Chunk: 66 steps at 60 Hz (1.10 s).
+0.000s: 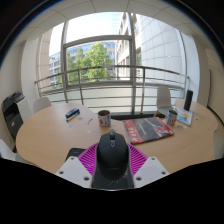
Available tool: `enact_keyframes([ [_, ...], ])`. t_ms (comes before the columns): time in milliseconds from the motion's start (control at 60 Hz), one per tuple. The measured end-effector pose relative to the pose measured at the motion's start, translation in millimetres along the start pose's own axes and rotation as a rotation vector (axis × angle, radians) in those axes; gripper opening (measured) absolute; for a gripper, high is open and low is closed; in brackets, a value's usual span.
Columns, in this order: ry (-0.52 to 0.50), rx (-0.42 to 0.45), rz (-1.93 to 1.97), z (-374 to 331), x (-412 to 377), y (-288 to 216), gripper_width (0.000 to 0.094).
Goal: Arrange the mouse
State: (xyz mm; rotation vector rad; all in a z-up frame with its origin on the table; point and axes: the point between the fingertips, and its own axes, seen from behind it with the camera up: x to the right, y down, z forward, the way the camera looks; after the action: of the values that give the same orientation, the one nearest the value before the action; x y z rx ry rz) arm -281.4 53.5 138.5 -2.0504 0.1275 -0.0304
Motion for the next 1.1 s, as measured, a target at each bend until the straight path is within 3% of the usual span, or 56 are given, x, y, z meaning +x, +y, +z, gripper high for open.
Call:
enact_keyframes([
  [117,-0.009,-0.154,-0.026,50,-32,85,0.0423],
  [267,-0.012,-0.259,-0.008,66,-45,135,0.0539],
  [300,0.0,-0.255,-0.008,62,-43,132,0.0597],
  [383,0.01,-0.229,-0.027,52,-39,112,0.0862],
  [417,0.017,-0.217,-0.035,43,-38,104,0.0819],
  [750,0.038,-0.13,-0.061,-93,-37,26,0.0842],
  [1100,0.045,-0.103,-0.066,-214,-34,45,0.0845],
])
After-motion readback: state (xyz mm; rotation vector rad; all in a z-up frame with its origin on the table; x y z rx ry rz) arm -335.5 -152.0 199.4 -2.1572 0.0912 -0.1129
